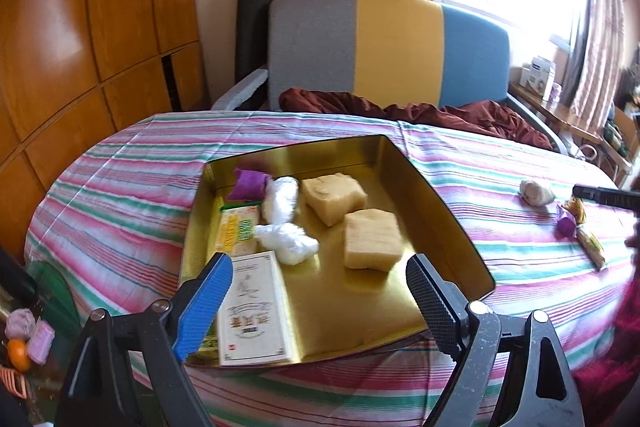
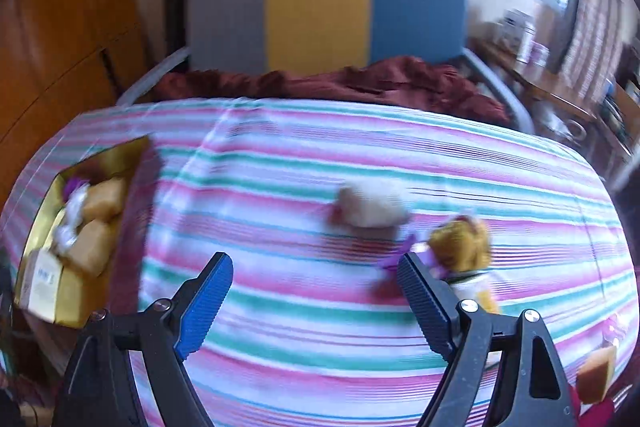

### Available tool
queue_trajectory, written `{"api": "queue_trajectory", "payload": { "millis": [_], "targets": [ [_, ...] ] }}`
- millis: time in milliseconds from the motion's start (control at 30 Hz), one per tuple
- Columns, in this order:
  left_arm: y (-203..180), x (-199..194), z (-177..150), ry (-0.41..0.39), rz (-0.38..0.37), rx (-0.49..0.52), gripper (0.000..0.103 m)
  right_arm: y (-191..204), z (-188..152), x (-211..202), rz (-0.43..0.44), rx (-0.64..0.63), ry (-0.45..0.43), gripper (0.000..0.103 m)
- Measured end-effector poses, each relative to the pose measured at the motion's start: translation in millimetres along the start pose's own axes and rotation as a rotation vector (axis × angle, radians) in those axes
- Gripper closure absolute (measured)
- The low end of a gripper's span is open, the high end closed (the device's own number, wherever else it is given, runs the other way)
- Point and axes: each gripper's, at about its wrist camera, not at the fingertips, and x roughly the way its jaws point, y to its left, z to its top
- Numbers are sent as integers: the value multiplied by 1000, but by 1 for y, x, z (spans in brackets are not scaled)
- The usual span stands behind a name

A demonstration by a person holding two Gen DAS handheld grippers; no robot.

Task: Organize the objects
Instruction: 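Move both tools back toward the remaining items on the table, then grasp the purple snack packet with the left tool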

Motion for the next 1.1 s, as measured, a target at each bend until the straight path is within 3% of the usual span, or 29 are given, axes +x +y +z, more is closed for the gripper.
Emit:
{"api": "queue_trajectory", "payload": {
  "millis": [233,333,500,733,1100],
  "targets": [
    [-37,8,7,14,-47,74,13,-122,-6,16,-128,355,-33,17],
    [-57,14,9,32,-76,107,13,-166,-19,20,-77,602,-7,17],
    [-100,24,12,68,-170,178,13,-197,-37,20,-50,779,15,17],
    [-162,35,9,96,-253,295,13,-202,-44,23,-15,836,44,17],
    [-237,72,13,146,-355,373,18,-210,-49,23,46,892,44,17]
  ]
}}
